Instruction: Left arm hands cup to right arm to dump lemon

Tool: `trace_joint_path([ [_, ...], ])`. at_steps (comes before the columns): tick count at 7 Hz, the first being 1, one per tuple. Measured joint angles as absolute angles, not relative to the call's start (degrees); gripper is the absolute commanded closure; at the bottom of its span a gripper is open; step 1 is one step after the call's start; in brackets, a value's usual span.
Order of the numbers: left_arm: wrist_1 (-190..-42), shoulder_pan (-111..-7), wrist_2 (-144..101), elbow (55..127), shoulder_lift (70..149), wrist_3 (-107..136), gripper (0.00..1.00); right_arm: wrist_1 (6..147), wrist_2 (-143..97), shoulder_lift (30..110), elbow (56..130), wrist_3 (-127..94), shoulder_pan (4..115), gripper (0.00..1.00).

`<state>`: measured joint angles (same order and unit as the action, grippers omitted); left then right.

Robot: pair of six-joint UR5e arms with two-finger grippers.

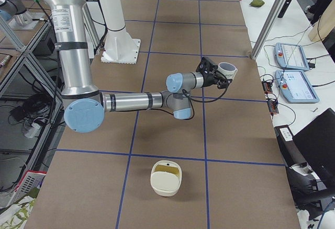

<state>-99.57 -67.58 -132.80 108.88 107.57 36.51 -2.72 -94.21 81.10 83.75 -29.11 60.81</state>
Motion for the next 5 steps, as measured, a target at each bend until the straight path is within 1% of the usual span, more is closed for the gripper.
trace_joint_path([
  [2,-99.55,-63.5,-132.68,108.45,112.44,46.96,0.0,7.88,-92.65,73.3,83.89,-23.84,58.26,1.0],
  [4,-99.95,-60.6,-132.55,106.88,118.23,58.04,0.0,18.0,-83.42,66.67,85.0,-16.41,51.52,1.0],
  [5,-100.02,-59.83,-132.58,105.2,120.97,59.62,0.0,22.23,-78.45,64.9,86.91,-14.77,47.54,1.0],
])
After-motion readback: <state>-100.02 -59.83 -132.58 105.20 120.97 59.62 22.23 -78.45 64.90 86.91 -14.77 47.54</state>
